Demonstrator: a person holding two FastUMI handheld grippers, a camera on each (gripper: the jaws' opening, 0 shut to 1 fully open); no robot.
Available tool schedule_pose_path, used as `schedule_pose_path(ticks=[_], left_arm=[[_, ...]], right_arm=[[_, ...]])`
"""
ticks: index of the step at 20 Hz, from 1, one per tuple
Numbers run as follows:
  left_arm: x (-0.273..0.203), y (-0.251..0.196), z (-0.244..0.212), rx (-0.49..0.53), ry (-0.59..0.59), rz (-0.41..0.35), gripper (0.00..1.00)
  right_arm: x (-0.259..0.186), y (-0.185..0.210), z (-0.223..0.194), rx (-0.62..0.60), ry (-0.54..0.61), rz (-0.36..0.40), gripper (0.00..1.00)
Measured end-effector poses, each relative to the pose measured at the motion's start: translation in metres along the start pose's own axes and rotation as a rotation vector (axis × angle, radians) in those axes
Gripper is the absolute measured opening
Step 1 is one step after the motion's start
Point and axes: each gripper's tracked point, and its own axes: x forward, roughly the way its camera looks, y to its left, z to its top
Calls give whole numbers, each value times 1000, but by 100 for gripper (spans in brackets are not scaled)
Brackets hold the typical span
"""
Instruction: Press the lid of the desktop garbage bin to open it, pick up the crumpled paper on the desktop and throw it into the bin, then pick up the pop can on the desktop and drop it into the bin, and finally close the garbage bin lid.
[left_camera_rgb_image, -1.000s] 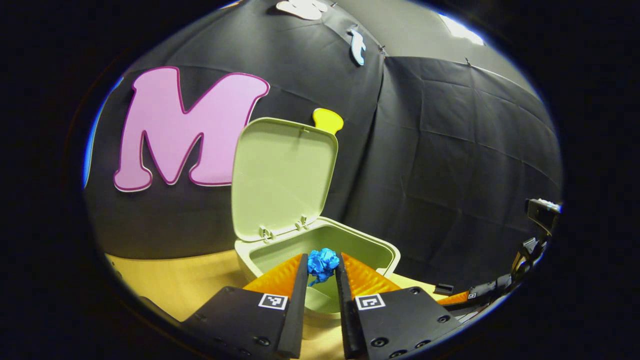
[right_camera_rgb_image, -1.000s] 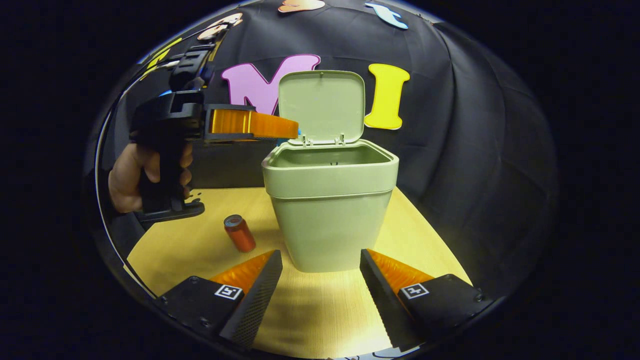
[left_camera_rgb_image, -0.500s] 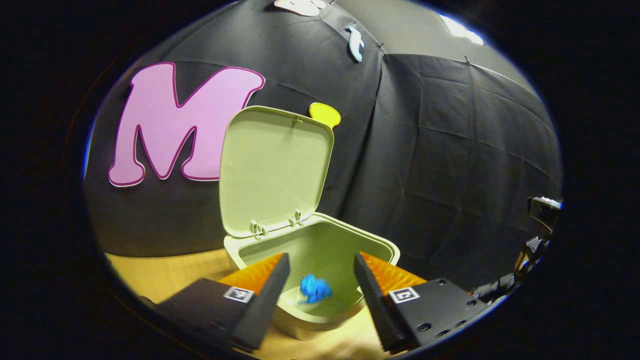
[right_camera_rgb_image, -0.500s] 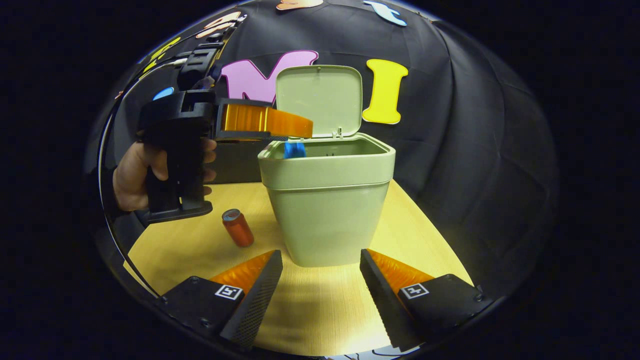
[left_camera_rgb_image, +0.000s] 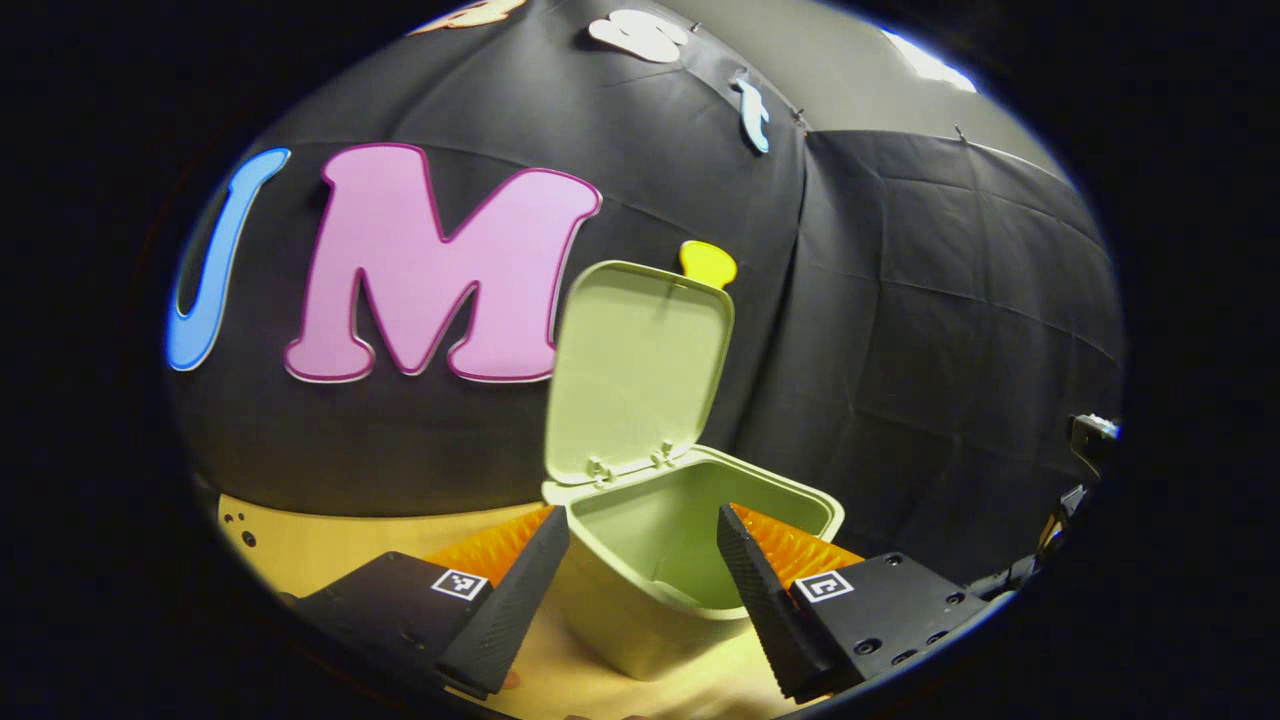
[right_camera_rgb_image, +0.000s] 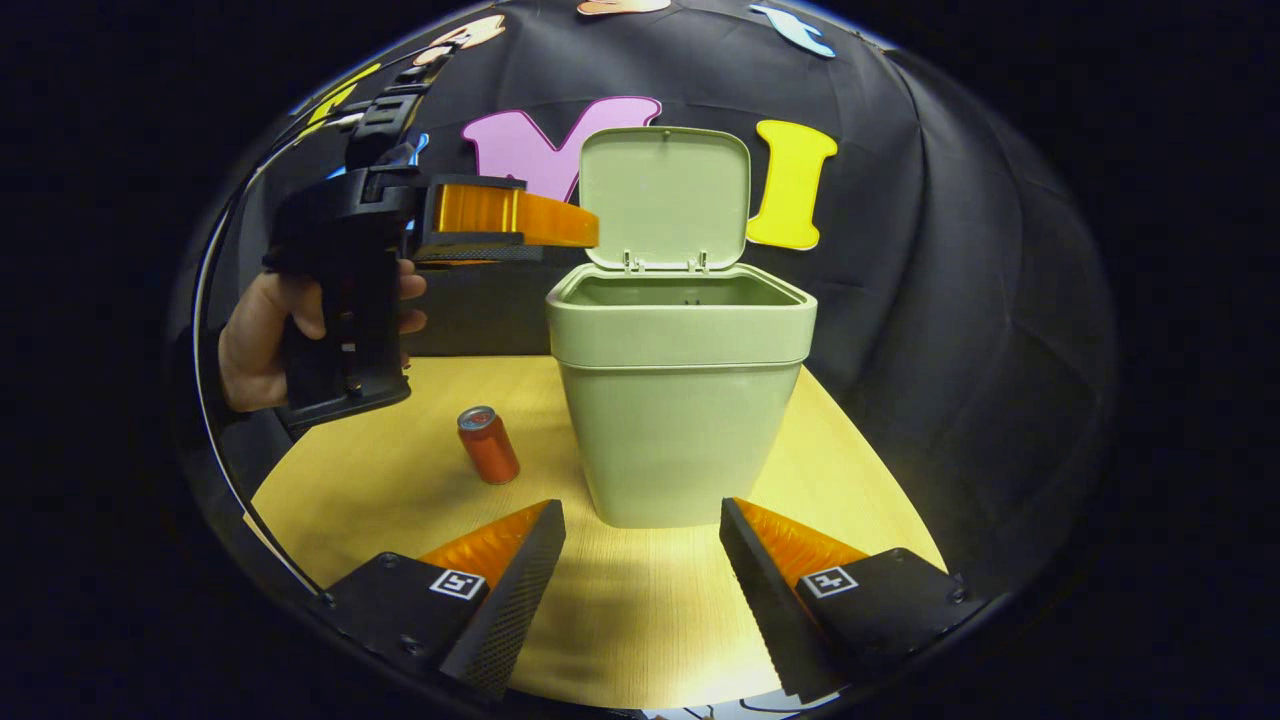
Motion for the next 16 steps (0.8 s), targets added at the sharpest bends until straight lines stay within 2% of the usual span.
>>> schedule_pose_path(ticks=[5, 16], left_arm=[[-43, 57, -10, -7, -10, 147, 96], [-163, 157, -76, -42, 101, 436, 96]], right_arm=[[9, 23, -7, -40, 17, 53, 98], [58, 114, -23, -138, 61, 255, 98]])
